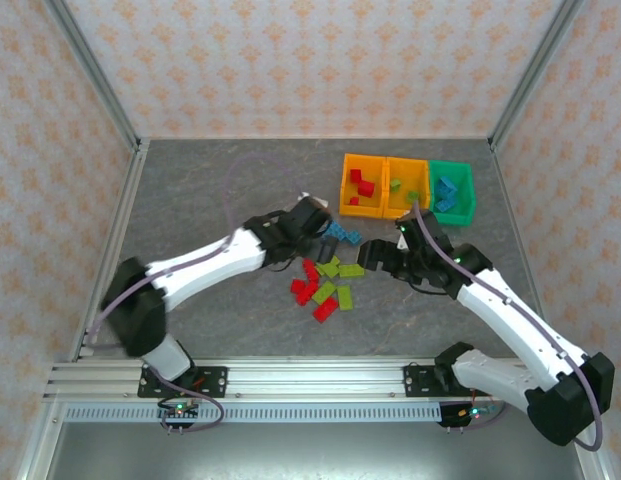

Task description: Sort the legos into containers by color

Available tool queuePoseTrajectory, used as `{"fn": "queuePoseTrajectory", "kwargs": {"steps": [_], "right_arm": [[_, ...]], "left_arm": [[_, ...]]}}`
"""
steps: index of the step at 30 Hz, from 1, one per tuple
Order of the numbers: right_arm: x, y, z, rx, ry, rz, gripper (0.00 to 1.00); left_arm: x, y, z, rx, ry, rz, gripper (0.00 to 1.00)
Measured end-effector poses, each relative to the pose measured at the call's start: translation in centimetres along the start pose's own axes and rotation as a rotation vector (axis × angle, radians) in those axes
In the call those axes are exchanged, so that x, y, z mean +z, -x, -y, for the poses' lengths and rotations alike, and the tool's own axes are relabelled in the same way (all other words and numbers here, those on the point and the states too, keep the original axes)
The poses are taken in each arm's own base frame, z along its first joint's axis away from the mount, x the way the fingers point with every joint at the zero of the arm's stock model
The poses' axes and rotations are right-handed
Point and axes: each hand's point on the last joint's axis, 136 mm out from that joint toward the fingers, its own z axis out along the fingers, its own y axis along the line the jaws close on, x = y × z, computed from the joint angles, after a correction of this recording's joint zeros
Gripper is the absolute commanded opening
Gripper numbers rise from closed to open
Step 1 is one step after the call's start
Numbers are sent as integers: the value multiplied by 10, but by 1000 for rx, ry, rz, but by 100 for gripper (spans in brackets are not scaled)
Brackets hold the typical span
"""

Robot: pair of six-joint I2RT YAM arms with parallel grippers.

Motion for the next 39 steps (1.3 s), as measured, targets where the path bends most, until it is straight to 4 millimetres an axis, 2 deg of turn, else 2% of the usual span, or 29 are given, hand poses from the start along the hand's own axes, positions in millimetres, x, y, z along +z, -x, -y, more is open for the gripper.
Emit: {"fn": "queuePoseTrajectory", "kwargs": {"steps": [4,7,12,16,19,23,27,29,31,34,39], "right_arm": [[-2,-2,6,10,-23,1,91],[-4,-6,11,11,-40,-1,91],[-4,-10,18,7,-67,-8,92],[3,-14,23,9,-80,-27,91],[16,-20,28,16,-107,-74,91],[27,-22,31,17,-119,-100,92],[30,-19,27,15,-105,-89,91],[33,-19,27,16,-106,-93,91],[35,-19,28,17,-111,-100,91],[37,-20,29,19,-116,-106,91],[37,-20,29,19,-117,-107,91]], "left_arm": [[58,7,5,-74,17,-72,96],[86,1,0,-133,17,-112,97],[107,-1,3,-186,-16,-134,98],[105,9,9,-221,-50,-97,98],[93,7,12,-254,-71,-83,98],[54,-11,16,-264,-79,-65,97],[12,-25,27,-290,-98,-25,86],[4,-38,25,-323,-93,-26,80],[5,-52,17,-360,-66,-42,75],[19,-72,8,-394,-21,-89,67],[43,-90,9,-406,12,-144,62]]}}
